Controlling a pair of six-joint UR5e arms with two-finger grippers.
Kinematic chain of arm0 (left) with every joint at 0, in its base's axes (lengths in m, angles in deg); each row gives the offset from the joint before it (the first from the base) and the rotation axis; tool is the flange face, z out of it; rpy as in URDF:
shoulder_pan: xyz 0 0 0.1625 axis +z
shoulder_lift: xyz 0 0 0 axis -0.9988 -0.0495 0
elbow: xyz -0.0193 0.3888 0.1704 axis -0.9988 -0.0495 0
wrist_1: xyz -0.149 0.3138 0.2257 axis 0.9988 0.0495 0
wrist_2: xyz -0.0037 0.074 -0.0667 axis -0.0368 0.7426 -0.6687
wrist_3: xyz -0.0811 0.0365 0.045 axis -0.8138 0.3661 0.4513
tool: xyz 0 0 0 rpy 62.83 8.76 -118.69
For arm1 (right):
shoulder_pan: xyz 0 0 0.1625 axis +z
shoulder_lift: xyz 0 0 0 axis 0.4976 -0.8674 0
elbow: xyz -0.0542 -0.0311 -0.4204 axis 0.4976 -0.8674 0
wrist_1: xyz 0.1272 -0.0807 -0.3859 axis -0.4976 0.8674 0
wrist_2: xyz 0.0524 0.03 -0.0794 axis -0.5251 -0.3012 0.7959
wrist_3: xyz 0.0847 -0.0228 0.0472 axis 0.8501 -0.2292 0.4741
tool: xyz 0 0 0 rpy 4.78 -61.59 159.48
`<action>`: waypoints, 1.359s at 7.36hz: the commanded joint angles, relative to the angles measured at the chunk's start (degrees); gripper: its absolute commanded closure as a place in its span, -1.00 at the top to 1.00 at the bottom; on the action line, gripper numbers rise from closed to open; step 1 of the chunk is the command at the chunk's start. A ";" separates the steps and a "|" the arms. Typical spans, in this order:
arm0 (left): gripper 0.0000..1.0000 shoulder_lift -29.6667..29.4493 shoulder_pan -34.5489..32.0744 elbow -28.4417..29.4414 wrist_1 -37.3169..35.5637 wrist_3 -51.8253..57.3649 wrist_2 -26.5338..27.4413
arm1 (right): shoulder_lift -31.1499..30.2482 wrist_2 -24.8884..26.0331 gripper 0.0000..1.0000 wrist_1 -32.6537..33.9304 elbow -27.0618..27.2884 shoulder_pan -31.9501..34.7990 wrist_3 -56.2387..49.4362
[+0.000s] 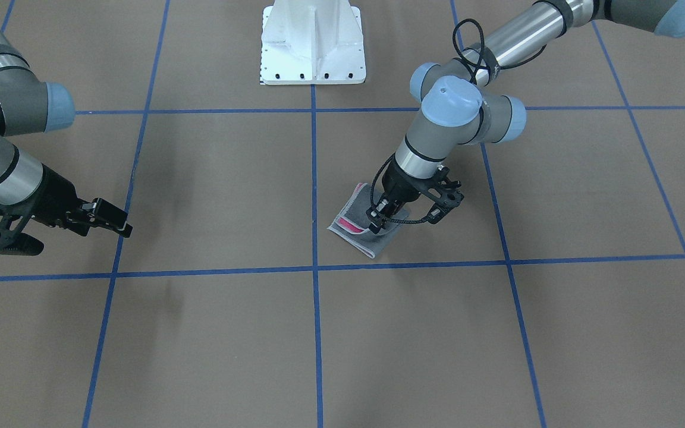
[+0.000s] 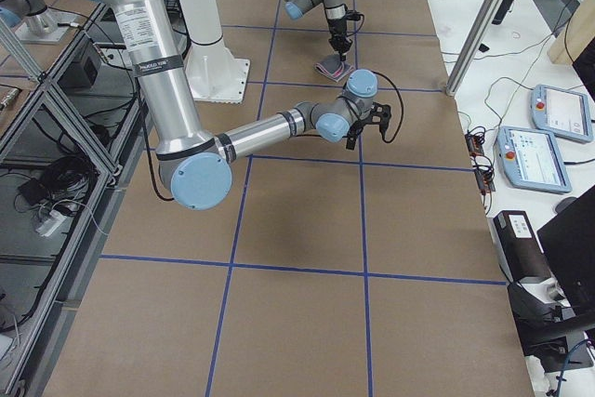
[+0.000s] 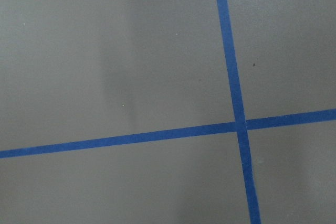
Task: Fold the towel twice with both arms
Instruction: 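Lower the held end onto the towel and open the left gripper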
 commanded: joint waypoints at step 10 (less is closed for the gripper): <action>0.98 -7.36 -2.90 12.43 2.98 -4.33 -0.15 | 0.10 0.14 1.00 0.00 -0.47 -0.14 -0.07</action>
